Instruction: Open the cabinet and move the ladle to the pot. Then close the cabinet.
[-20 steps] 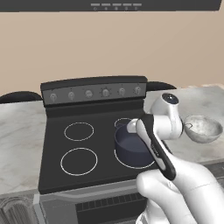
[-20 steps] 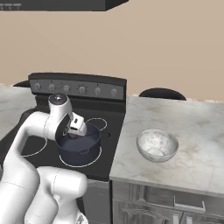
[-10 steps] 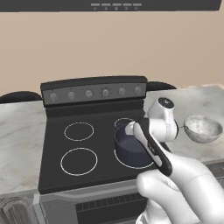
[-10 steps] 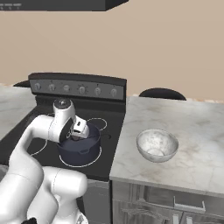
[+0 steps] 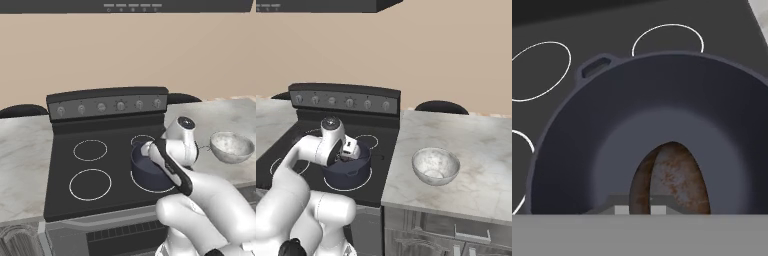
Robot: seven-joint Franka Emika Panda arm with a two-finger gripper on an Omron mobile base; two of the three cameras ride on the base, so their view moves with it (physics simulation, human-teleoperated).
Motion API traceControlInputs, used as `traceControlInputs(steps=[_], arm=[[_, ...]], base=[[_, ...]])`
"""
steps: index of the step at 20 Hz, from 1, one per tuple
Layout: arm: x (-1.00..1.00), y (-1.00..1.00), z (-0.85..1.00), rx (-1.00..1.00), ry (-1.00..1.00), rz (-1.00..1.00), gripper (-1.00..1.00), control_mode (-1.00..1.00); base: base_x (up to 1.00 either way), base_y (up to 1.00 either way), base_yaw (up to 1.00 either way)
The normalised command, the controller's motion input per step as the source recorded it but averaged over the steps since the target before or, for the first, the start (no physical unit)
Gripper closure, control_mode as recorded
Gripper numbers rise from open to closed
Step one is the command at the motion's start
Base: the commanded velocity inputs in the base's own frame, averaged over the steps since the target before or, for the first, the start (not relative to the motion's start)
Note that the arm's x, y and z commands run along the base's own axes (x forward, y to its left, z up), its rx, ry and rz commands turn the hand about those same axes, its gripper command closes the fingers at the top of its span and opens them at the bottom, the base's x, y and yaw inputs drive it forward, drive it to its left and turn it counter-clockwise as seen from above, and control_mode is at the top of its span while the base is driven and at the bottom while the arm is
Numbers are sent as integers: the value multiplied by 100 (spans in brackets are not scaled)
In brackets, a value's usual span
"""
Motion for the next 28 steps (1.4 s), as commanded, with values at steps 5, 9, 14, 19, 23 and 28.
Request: traceControlInputs(steps=[5,9,14,19,23,28], arm=[[40,0,-14,0,-2,7,100,-100],[43,0,-21,0,0,8,100,-100],[17,0,-20,0,0,6,100,-100],[7,0,-21,0,0,3,100,-100],[12,4,-21,0,0,1,100,-100],[31,17,-20,0,0,0,100,-100]], base=[[0,0,0],[0,0,0],[0,0,0],[0,0,0],[0,0,0],[0,0,0]])
